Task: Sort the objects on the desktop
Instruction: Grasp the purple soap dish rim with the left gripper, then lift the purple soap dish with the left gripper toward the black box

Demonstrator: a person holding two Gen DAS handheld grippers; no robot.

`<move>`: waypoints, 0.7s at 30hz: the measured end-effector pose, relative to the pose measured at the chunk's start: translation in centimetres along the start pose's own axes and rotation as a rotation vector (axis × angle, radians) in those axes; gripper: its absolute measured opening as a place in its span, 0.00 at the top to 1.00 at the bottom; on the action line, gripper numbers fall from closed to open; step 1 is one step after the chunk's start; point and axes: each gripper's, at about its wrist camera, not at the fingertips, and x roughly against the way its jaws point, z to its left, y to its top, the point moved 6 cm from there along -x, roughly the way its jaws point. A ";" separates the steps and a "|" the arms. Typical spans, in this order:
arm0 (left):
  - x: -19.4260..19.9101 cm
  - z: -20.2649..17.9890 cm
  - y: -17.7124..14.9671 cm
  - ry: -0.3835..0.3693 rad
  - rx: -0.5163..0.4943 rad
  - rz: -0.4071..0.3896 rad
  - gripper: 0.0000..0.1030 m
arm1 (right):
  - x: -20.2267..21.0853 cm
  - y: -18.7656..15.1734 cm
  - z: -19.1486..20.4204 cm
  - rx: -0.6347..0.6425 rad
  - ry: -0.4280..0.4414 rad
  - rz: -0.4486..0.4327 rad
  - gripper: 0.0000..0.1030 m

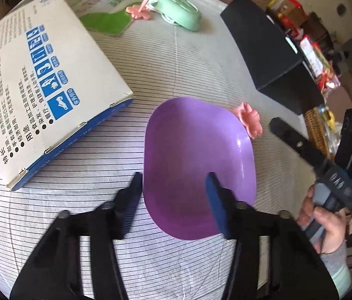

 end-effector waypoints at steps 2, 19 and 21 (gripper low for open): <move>-0.1 0.1 0.0 0.012 -0.001 0.002 0.72 | -1.2 0.0 0.9 0.087 -0.055 0.017 0.34; -0.7 -0.5 0.6 -0.035 0.054 -0.024 0.97 | -0.2 0.2 -1.8 0.020 -0.095 -0.022 0.58; -0.6 -0.5 0.7 -0.035 0.050 -0.026 0.97 | 1.3 0.6 -1.0 0.047 -0.085 -0.050 0.58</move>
